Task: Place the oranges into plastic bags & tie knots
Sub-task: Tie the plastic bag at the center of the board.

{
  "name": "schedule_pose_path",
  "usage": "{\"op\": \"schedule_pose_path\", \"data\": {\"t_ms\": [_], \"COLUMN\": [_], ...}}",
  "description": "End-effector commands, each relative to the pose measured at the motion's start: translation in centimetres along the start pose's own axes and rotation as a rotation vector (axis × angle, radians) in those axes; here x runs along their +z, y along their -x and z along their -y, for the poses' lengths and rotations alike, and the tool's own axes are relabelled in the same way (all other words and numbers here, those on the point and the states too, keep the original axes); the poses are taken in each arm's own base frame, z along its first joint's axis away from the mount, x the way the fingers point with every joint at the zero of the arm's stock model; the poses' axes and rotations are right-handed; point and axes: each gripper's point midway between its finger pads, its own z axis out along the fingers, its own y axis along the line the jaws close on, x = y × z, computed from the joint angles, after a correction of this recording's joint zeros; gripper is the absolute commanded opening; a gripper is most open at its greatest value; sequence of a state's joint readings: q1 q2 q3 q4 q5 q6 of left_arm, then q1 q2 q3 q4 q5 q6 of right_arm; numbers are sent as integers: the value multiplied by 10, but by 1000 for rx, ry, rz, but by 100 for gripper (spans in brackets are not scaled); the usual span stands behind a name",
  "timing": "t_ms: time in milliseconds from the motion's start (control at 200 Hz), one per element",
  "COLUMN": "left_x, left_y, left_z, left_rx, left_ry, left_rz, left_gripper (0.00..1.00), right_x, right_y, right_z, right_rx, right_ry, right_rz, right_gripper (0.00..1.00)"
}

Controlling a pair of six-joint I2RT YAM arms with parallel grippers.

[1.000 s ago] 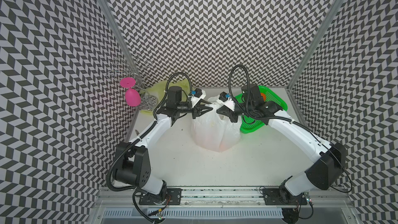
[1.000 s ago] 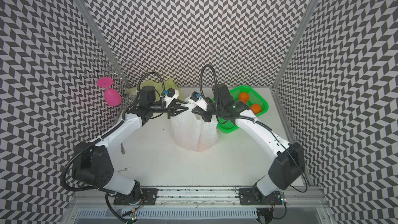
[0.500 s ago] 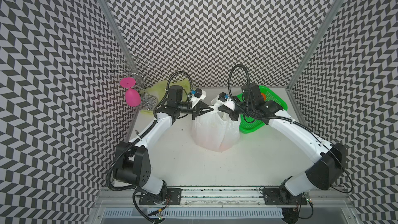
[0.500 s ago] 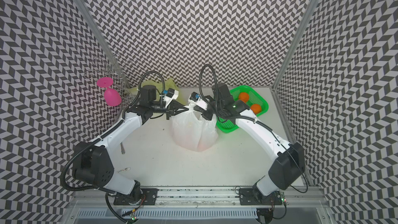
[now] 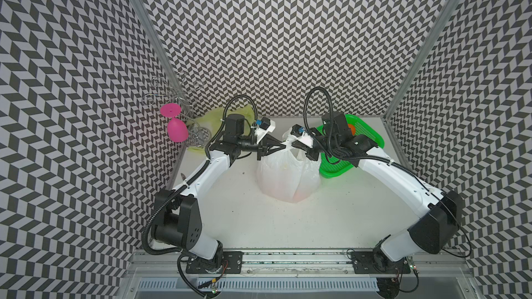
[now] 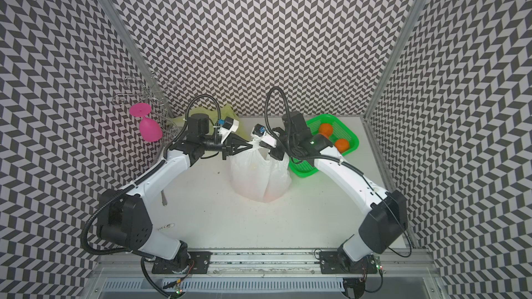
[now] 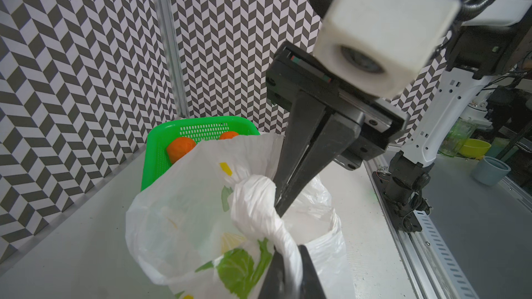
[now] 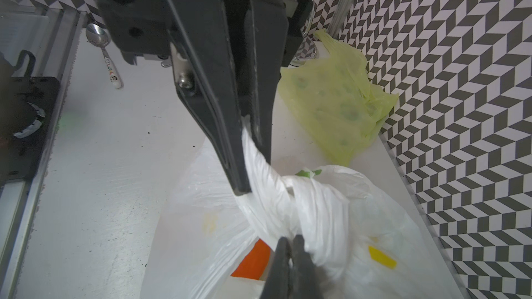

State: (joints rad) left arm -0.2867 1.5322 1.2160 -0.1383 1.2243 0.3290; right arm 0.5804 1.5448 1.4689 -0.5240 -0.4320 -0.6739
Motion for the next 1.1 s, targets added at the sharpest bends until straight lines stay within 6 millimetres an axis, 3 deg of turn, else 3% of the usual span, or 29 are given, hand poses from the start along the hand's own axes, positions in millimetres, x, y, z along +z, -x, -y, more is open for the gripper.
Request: {"op": "schedule_pose_path", "data": {"t_ms": [0,145,295,436,591,786,1001,1091], "left_x": [1,3,4,4,-1,-7,-9,-8], "left_y": [11,10,9,10,9,8,7,7], "left_z": [5,-1,-7,-10,-12,-8,-4,-3], "left_rx": [12,-12,-21,-27,77,259,356,371], "left_ry": [-22,6,42,57,129,201,206,203], "left_rz": [19,18,19,23,11,-16,-39,-42], "left_gripper": [13,12,0,0,0,0,0,0], "right_x": [-2,0,1,0,-10,-38,-77,-90], "right_y": [-1,-1,1,-2,2,26,67,82], "right_z": [2,-3,-6,-6,-1,-13,-31,-27], "right_rx": [-35,-40,-39,-33,-25,-46,-71,-65], "right_ry": [-24,-12,-6,-20,-62,-37,55,63], "right_rz": [-10,-10,-5,-8,-5,73,193,233], "right_gripper": [0,0,0,0,14,40,49,50]}}
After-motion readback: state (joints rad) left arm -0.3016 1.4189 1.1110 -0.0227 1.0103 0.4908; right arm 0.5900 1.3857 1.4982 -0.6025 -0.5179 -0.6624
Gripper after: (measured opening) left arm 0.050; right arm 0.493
